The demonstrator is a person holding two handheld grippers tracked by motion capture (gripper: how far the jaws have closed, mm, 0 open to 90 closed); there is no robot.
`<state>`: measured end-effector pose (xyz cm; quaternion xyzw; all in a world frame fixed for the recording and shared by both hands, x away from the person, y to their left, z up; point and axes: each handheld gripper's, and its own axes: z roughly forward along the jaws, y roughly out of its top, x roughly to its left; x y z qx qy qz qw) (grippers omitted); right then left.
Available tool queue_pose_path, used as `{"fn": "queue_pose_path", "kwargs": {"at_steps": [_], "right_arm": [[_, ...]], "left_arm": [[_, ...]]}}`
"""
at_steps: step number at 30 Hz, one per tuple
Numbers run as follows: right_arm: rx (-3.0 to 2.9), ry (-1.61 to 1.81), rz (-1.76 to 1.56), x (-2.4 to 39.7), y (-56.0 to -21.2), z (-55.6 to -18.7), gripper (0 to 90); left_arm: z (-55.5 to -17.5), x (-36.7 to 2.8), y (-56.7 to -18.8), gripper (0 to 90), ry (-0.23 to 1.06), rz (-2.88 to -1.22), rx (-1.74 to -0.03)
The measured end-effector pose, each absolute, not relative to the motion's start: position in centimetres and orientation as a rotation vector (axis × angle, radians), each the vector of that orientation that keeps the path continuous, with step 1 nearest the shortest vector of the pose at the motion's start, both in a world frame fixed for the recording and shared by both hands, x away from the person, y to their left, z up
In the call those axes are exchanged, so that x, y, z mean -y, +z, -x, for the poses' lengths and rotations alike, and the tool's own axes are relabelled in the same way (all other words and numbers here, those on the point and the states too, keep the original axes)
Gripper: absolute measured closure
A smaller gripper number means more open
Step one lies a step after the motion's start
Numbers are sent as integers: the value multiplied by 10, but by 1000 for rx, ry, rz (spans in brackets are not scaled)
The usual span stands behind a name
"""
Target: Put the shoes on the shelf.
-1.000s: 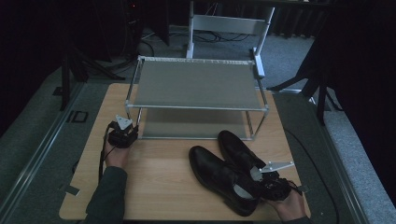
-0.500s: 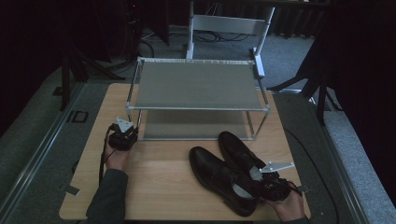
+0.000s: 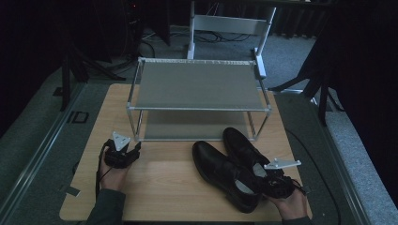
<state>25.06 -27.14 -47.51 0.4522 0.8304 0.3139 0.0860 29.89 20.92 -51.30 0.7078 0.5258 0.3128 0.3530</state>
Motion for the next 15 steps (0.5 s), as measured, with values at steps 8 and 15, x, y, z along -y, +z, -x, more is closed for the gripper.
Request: {"fn": "queue_pose_path", "kwargs": {"at_steps": [8,15], "right_arm": [[-2461,947,-1339,259,-473,-259,804],[-2438,979,-1346,248,-469,-271,804]], "left_arm": [[-282,-176,-504,514,731,-1889,-1210],[-284,-152,-498,515,694,-1897,-1129]]}}
